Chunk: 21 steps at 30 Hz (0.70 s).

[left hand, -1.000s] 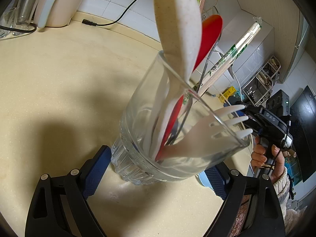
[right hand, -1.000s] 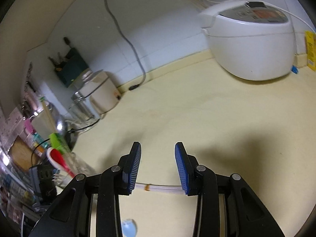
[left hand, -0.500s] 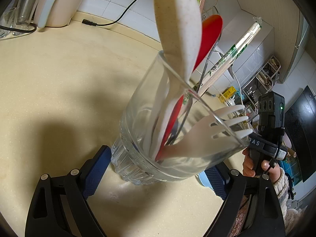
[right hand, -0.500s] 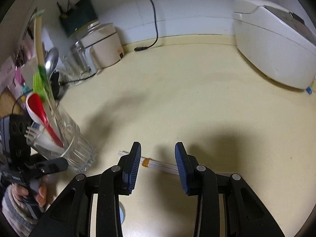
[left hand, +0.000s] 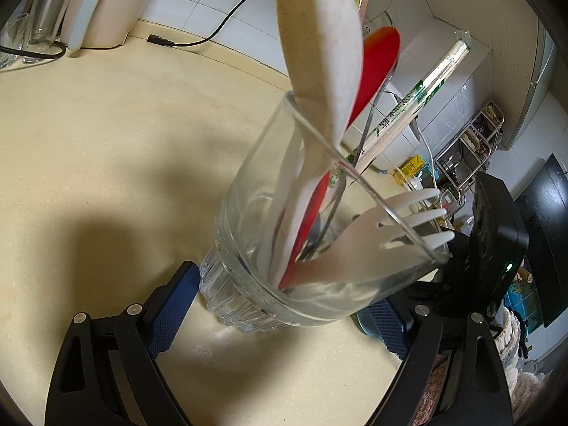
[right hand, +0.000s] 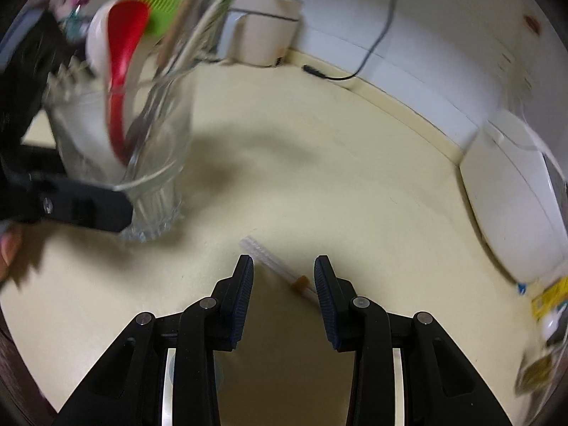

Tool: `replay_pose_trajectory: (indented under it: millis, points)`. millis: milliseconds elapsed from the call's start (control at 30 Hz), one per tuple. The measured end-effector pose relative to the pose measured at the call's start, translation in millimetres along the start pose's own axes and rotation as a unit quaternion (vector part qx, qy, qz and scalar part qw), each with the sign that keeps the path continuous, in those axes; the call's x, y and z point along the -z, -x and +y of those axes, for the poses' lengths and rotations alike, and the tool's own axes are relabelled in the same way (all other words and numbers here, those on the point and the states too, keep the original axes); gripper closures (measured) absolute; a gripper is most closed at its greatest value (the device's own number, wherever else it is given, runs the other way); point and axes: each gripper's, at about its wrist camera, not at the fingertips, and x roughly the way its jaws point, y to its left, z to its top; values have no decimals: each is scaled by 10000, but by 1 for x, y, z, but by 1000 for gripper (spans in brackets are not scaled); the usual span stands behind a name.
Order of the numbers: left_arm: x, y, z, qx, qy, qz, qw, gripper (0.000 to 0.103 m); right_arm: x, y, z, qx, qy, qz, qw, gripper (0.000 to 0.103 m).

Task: Organize utensils
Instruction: 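Move the right gripper back over the white chopsticks on the counter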

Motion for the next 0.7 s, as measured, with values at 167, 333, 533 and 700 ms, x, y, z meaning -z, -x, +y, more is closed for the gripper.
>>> replay_pose_trajectory:
  millis: [167,333,533,700]
  points:
    - [0,0,0,0,0,-1,10000,11,-6,-15,-7,57,-11,206,9998,67]
    - [0,0,0,1,1,-1,10000,11,-11,-30,-43,-52,-737,388,9965,67]
    - [0,0,0,1,0,0,10000,11,-10,-41,-94,-638,-1814,331,9808,67]
    - [0,0,0,1,0,0,10000,11,7,-35,-125,-1382,-2751,289,9510,67]
